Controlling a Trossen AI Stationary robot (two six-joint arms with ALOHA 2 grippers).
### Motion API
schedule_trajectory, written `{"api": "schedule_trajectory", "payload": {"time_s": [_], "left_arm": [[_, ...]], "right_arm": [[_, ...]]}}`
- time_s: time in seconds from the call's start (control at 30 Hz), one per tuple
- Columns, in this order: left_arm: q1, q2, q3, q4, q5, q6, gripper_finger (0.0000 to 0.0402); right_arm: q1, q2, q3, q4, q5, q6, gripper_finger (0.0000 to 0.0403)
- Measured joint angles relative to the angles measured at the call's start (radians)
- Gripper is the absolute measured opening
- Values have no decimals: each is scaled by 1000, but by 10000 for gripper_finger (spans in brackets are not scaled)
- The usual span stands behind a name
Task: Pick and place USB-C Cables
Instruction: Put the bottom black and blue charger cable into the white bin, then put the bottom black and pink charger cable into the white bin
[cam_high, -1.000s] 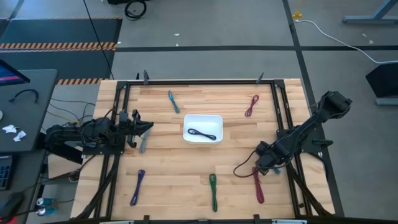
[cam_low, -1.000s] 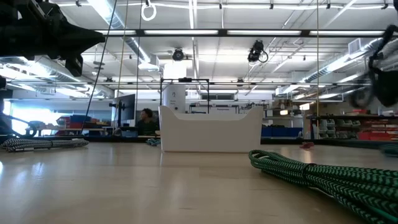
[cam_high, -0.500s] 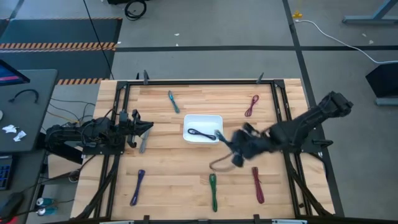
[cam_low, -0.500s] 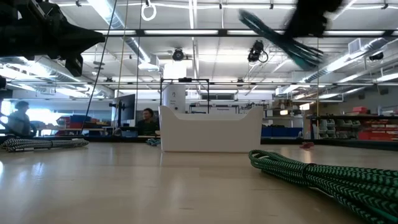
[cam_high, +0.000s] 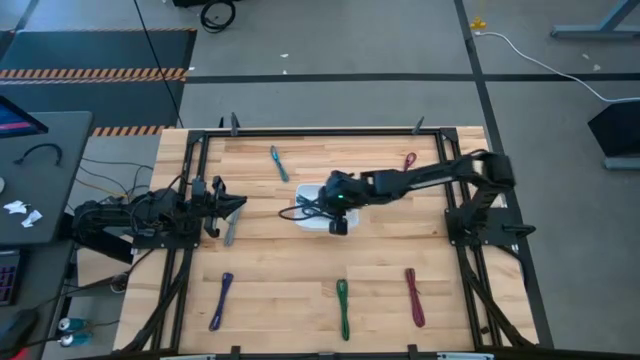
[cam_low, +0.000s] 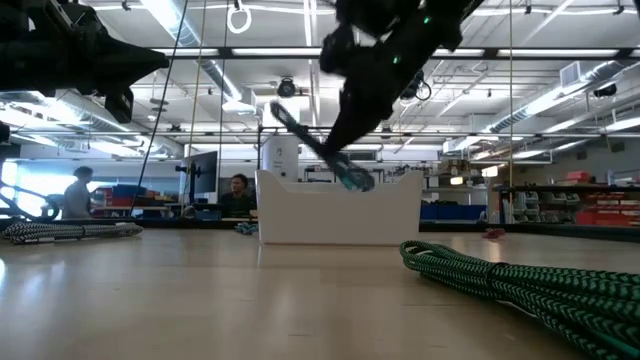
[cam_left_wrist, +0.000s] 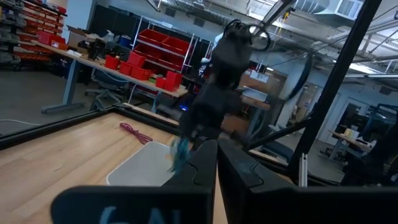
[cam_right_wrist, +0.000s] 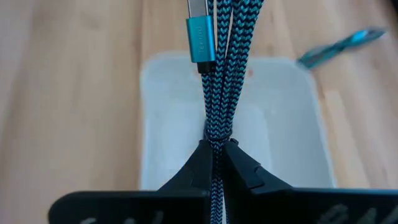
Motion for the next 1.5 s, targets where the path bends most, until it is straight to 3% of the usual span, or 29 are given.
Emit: {"api": "schedule_trajectory", "payload": {"time_s": [0.27,0.57,0.77,1.07,1.23,1.4,1.5], "left_arm": [[0,0,0,0,0,-26,20],[0,0,0,0,0,-31,16],[0,0,0,0,0,-59,23],[0,0,0,0,0,-70,14],[0,0,0,0,0,-68,20],[0,0,0,0,0,-26,24],[0,0,0,0,0,-24,19]], "right_arm": [[-31,152,108,-198,33,-63,32],[-35,199,136,-213,188,-32,110],[30,58,112,-173,277,41,119],[368,-246,-151,-61,448,261,110],[559,-361,-283,-44,328,569,110],[647,-402,-374,-27,6,1002,111],[671,-402,-415,-35,-109,1225,118]]}}
